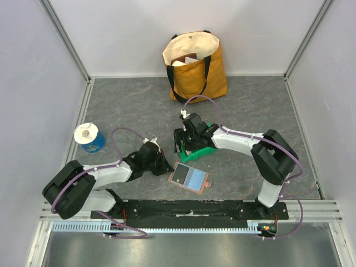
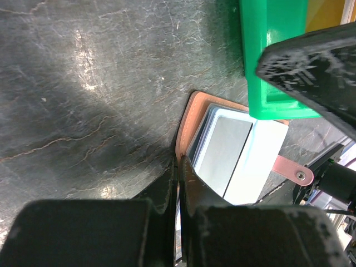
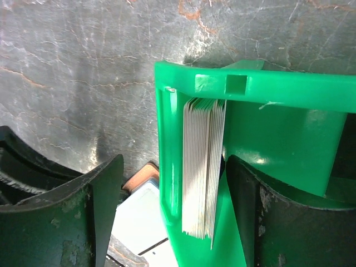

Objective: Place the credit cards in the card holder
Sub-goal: Pick up the credit card from the storage box.

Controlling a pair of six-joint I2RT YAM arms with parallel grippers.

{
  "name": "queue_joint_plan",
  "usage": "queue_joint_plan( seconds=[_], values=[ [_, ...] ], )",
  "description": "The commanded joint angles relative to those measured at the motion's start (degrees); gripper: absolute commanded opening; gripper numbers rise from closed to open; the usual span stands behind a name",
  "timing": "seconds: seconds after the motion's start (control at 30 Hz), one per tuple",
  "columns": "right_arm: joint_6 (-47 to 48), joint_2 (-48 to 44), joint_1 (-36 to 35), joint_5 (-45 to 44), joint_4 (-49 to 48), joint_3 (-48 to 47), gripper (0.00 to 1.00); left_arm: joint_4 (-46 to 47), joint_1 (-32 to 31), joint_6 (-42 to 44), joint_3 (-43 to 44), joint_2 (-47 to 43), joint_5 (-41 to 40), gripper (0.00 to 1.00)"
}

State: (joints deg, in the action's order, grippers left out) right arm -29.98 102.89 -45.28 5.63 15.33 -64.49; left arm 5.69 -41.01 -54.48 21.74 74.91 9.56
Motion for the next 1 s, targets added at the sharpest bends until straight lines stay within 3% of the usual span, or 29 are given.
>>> queue_joint_plan(
  seconds=[0.0, 0.33, 0.97],
  values=[
    [-0.61, -3.84, -0.16, -1.67, 0.66, -1.52, 0.81, -10.09, -0.56, 0.60, -1.52, 1.64, -3.59, 0.02],
    [-0.35, -3.58, -0.25, 1.58, 1.80, -1.96, 0.74, -9.74, -0.47, 1.22, -1.26, 2.08, -3.41, 0.02],
    [0.18, -5.77, -0.16, 1.14, 2.25, -2.31, 0.51, -9.39, -0.73, 1.48, -0.82, 2.52, -3.06, 0.02]
  ],
)
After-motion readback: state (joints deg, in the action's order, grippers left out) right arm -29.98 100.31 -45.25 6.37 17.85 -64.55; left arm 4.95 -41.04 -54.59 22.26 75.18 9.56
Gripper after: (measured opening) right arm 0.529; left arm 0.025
